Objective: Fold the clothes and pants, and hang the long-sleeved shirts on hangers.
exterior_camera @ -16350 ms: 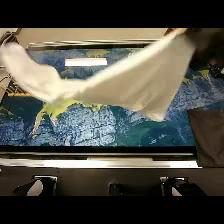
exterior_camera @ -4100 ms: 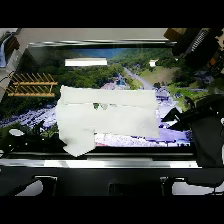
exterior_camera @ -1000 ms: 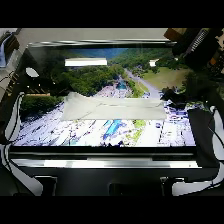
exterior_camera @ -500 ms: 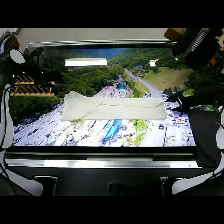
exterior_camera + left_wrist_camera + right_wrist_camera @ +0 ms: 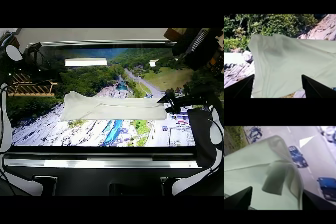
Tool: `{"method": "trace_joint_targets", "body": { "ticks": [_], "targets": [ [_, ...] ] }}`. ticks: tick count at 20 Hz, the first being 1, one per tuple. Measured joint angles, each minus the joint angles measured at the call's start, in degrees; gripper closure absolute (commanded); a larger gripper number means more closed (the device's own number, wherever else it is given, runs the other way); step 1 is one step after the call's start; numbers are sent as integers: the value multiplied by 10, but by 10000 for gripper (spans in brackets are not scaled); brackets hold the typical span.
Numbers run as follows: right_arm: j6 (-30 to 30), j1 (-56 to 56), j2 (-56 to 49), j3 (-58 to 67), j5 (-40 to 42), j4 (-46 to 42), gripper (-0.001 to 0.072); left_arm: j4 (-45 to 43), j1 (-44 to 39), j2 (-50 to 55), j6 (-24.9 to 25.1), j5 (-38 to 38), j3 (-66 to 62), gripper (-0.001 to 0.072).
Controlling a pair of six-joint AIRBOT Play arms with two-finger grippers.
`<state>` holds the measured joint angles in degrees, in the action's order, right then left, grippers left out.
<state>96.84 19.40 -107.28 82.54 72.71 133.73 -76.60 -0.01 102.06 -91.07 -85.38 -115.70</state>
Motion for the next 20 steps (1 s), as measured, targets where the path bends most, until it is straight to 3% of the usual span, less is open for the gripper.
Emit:
{"method": "trace_joint_targets", "body": {
  "ticks": [1, 2, 3, 5, 9, 12, 20],
  "targets": [
    [-4, -9, -2, 0, -8, -10, 319, 0, 0, 0, 0, 0, 0, 37],
    [-8, -17, -5, 0, -18, -21, 503, -1, 0, 0, 0, 0, 0, 49],
    [-9, -23, -7, 0, -28, -32, 645, -1, 0, 0, 0, -1, 0, 145],
    [-15, -31, -6, 0, -38, -43, 675, -1, 0, 0, 0, -1, 0, 684],
    [-32, -36, 28, 12, -30, -69, 675, 9, -4, 3, 4, 5, 12, 692],
    [-59, -39, 73, 40, 28, -85, 675, 66, -26, 13, 0, 43, 50, 692],
    [-143, -38, 221, 91, 108, -130, 675, 218, -215, 106, -72, 210, 110, 693]
  ]
}}
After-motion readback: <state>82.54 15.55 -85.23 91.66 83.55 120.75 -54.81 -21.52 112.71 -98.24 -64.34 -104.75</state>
